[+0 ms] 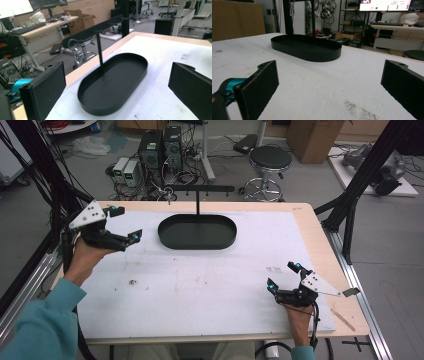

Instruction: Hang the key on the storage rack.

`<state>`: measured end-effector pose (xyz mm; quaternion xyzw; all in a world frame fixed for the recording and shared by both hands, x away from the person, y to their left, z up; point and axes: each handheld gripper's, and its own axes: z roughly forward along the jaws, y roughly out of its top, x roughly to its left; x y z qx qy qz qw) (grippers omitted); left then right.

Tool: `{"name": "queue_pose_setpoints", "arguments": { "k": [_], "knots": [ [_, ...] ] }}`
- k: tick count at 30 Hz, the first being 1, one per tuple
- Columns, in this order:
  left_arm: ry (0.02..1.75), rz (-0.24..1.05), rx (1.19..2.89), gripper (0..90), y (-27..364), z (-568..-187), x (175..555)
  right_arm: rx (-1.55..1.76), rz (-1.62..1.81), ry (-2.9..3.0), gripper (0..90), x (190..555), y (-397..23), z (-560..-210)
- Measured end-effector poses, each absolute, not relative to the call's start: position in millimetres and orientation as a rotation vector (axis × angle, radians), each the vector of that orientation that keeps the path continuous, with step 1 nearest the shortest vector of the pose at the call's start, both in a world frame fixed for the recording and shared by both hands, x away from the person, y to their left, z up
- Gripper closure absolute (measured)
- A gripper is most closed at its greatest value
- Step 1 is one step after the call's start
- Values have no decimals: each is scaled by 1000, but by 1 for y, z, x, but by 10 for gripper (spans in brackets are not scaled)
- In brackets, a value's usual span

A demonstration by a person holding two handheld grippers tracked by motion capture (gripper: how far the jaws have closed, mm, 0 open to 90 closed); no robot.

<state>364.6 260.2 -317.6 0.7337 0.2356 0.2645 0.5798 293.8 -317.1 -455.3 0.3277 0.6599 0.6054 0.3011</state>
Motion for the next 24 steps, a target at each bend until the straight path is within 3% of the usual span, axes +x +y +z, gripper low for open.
{"name": "queue_pose_setpoints", "arguments": {
  "k": [14,24],
  "knots": [
    [581,588,1582,17,285,-413,282,860,1597,1752,8,294,-317,-455],
    [635,608,1493,17,292,-456,260,858,1598,1758,7,294,-316,-455]
  ]
}}
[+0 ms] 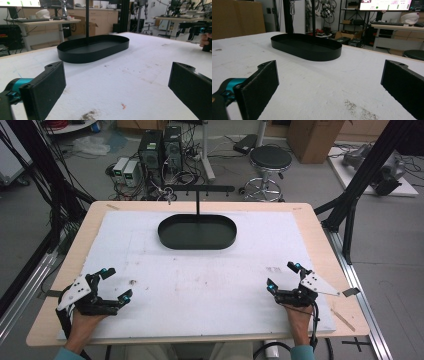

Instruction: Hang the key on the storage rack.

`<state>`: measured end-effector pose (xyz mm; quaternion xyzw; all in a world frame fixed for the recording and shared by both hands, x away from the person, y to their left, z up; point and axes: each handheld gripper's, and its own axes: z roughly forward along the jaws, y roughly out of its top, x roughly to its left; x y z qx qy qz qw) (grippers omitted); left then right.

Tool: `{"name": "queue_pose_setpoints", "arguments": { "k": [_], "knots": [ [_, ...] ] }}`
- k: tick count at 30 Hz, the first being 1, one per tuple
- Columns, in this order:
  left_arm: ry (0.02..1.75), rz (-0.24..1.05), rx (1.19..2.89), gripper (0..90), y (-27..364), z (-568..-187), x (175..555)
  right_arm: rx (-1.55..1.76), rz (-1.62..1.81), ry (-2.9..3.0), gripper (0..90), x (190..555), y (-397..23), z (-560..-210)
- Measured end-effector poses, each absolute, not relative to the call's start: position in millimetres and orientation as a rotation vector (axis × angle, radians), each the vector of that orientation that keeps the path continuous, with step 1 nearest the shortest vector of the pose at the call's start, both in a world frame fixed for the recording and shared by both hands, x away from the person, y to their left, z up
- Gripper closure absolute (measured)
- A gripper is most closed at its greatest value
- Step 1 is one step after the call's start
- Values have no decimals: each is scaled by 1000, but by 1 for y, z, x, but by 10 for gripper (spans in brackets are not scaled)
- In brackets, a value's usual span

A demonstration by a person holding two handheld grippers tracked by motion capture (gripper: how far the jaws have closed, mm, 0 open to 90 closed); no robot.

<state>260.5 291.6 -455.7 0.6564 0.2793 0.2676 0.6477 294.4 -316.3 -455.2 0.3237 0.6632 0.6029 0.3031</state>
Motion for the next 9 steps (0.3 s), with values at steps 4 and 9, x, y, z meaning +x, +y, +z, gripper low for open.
{"name": "queue_pose_setpoints", "arguments": {
  "k": [4,9],
  "knots": [
    [618,634,1457,17,294,-458,257,847,1589,1764,8,295,-316,-455],
    [645,631,1451,17,294,-458,258,849,1580,1771,8,294,-314,-455]
  ]
}}
